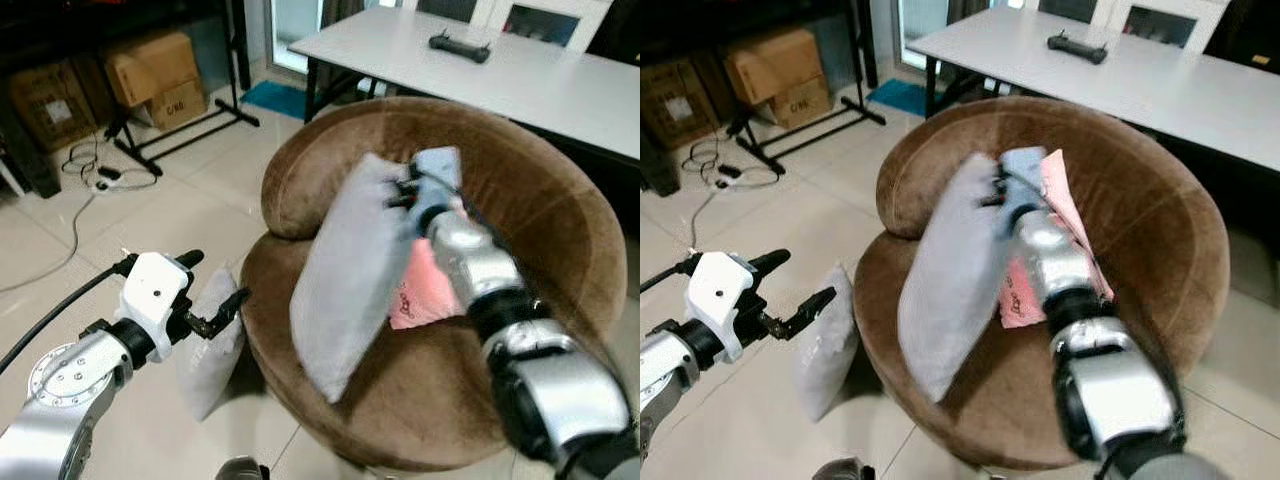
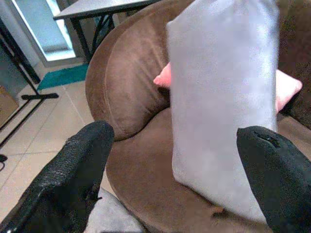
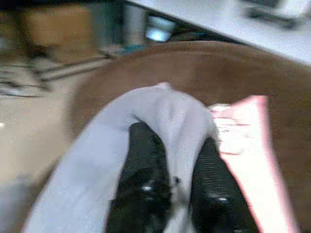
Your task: Move the pillow to the sofa from floor
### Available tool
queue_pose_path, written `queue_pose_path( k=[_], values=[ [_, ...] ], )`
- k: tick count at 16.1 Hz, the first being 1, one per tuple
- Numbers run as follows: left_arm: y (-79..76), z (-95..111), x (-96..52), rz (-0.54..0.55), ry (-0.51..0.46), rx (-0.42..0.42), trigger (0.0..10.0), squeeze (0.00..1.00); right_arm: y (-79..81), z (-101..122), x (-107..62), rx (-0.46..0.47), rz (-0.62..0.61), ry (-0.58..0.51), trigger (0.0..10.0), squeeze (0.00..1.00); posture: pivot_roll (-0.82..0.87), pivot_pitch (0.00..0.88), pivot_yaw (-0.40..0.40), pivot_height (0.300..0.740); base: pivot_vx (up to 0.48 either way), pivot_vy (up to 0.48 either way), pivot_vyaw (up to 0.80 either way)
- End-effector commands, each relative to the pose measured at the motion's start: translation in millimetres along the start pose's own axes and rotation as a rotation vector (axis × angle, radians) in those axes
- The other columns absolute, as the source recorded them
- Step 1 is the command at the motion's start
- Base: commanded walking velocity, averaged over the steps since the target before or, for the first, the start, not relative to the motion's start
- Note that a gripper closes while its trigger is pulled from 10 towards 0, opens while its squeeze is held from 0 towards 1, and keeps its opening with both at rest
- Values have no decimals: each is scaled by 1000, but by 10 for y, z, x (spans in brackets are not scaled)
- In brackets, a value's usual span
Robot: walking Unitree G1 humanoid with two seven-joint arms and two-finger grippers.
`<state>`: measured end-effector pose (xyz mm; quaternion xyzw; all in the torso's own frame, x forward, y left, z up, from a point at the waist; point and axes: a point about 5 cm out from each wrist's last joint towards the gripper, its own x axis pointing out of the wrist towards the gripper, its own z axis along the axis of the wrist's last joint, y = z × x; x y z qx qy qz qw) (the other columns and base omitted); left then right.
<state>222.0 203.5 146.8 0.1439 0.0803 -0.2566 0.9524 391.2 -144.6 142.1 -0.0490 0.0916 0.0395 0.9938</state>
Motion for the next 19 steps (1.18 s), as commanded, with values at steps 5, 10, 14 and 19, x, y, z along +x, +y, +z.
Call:
queue_pose_path(
  k=[5,10,14,19],
  values=[
    [8,36,3,79,-33,7,10000,0,-373,273,15,-93,-158,-179,10000,1000,126,0,-76,740,0,0,0],
    [12,-33,27,313,-38,16,10000,0,-369,76,-184,124,11,-258,10000,1000,103,0,-73,740,0,0,0],
    [20,-30,25,391,-39,40,10000,0,-30,-211,-699,114,150,-208,10000,0,88,0,-82,740,0,228,0],
    [14,-20,5,424,-34,55,10000,0,220,-385,-1042,211,168,-96,10000,0,74,0,-83,740,0,404,0]
  ],
)
